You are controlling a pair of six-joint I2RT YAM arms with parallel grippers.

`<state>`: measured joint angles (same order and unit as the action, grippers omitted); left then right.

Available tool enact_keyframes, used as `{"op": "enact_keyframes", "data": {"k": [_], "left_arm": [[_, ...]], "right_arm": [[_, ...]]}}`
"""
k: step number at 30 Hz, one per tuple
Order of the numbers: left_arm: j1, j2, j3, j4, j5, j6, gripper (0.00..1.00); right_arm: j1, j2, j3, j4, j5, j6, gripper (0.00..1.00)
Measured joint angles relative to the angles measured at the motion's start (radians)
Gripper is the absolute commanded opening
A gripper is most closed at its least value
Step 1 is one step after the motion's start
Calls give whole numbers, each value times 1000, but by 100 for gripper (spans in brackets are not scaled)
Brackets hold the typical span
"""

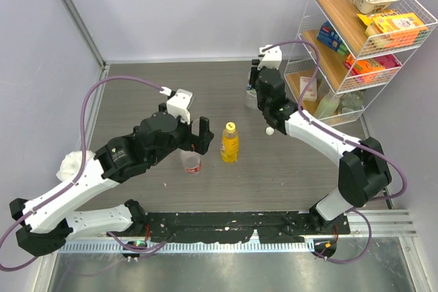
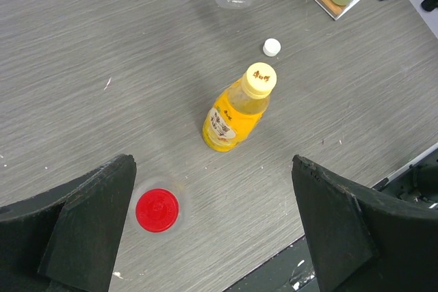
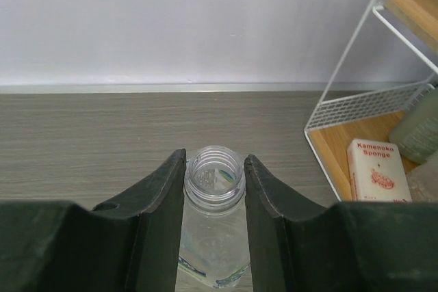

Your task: Unscrew the bottle caps

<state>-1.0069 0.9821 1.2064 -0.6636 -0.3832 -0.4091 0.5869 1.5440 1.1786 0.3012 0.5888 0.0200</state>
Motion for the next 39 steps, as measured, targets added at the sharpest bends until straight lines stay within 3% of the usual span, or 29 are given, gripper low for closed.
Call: {"op": "enact_keyframes", "data": {"k": [10,14,20,24,36,39], "left_arm": [[0,-9,0,-10,-18,3,100],[0,-14,0,-15,-18,2,100],[0,-14,0,-24,-18,2,100],[0,-14,0,-26,-18,2,100],[0,-29,-1,-31,-18,-2,100],[0,-35,-1,-34,-18,-5,99]], "right_arm": [[0,60,-131,136,108,9,2],[0,75,-150,140,130,33,8],[0,75,-190,138,143,79,29],[0,75,-197,128,142,95,53],[0,13,-183,10,122,149,88],[0,-46,-157,-51,105,176,93]]}}
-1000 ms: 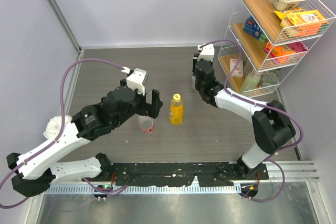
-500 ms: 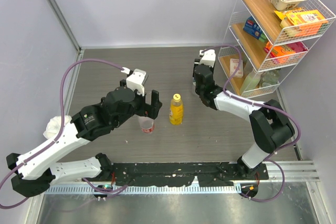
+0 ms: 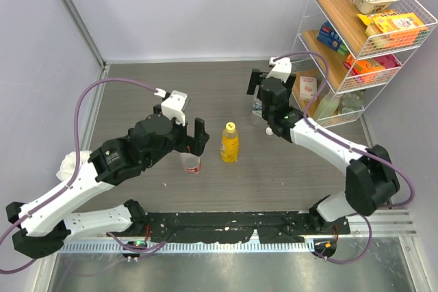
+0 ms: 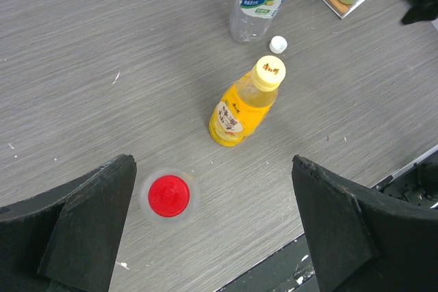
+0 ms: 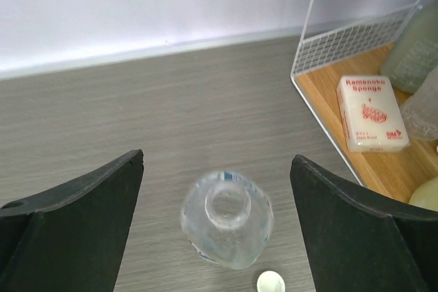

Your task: Unscrew the bottle caps

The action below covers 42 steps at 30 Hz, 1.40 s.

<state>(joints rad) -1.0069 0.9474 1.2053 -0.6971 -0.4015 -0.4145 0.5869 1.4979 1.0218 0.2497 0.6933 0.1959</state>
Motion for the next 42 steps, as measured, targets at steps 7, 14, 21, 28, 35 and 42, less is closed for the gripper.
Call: {"op": "enact_keyframes", "data": {"k": [7,14,21,28,35,42], "left_arm": [[0,-10,0,-31,0,-27,100],[0,-17,0,-56,0,-63,99],[0,-18,0,-87,-17,-101,100],[0,24,0,-114,-18,-127,100],[0,39,0,-128,-18,-137,100],[0,49,13,-147,-23,-136,100]], "right_arm": [[0,-180,96,-171,-88,59,93],[0,-290,154,-375,-255,92,93],[18,-287,173,-559,-508,81,93],[192,-257,183,-618,-600,39,93],[266,-202,193,-646,-571,11,82],[297,-186,192,-662,-537,-8,64]]}}
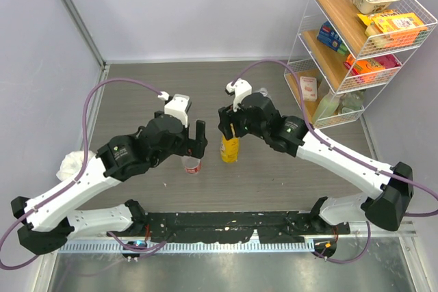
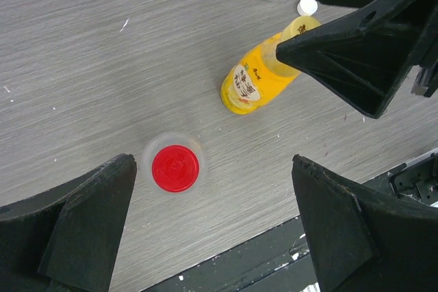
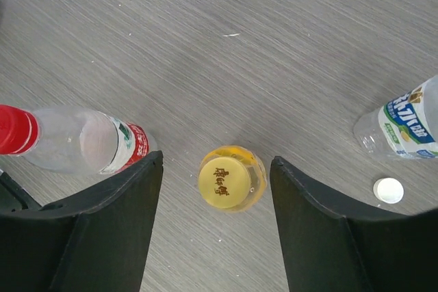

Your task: Unscrew the bottle caps

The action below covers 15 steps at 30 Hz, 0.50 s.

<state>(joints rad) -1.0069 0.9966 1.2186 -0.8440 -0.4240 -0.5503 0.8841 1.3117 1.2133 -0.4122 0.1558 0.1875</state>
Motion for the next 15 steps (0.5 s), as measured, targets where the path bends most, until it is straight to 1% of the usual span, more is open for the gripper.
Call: {"op": "enact_keyframes", "data": {"k": [3,5,6,7,8,9,10,12,15], "left_arm": [[0,8,8,-2,-3,0,100],[0,10,9,-2,-3,0,100],[0,10,9,-3,-3,0,100],[0,11,9,-3,-3,0,100],[0,11,10,-2,-3,0,100],[0,11,10,-3,-3,0,100],[0,12,10,-2,-3,0,100],[0,14,13,-3,-3,0,100],[0,18,23,-3,-3,0,100]], "right_arm": [[13,0,-14,5,20,-1,61],[24,5,-26,7,36,-1,57],[30,7,-34,9,45,-2,50],[34,10,-41,11,53,-2,44],[41,13,-53,16,65,-4,34],[45,15,-61,16,72,-7,29],[46,16,-67,15,80,-10,20],[49,18,-69,23,97,-17,11],[49,18,-69,23,111,-21,3]]}}
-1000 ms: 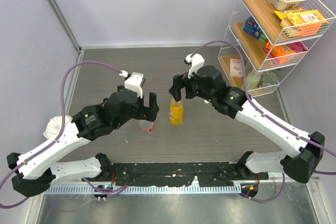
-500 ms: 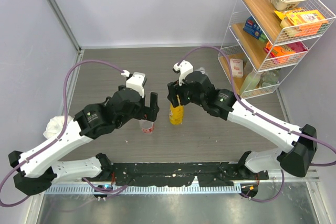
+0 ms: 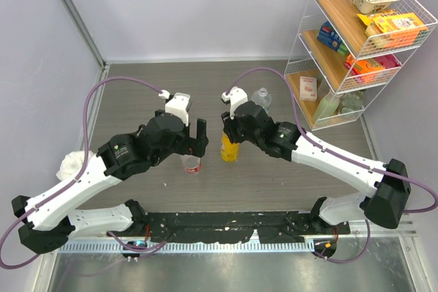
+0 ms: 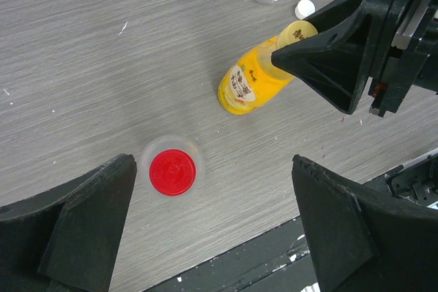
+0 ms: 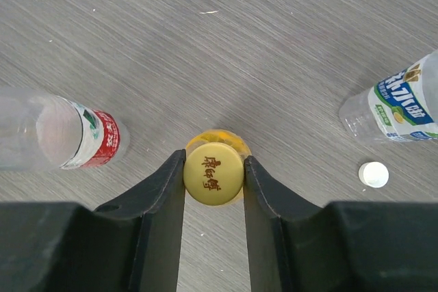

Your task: Unscrew the bottle caps

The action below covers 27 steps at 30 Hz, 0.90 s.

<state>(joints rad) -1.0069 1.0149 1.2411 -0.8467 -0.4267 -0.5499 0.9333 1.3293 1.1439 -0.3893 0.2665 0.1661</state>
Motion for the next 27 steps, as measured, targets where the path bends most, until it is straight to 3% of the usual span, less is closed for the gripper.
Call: {"op": "enact_keyframes", "data": {"k": [9,17,27], "left_arm": [[0,0,3,0,0,2,100],[0,5,26,0,0,16,100],[0,11,62,10,10,57,100]], "right_arm": [[1,16,27,-6,42,-27,1],[-15,95,229,-93,41,-68,1],[-271,104,433,-198,-280,-55,2]]}}
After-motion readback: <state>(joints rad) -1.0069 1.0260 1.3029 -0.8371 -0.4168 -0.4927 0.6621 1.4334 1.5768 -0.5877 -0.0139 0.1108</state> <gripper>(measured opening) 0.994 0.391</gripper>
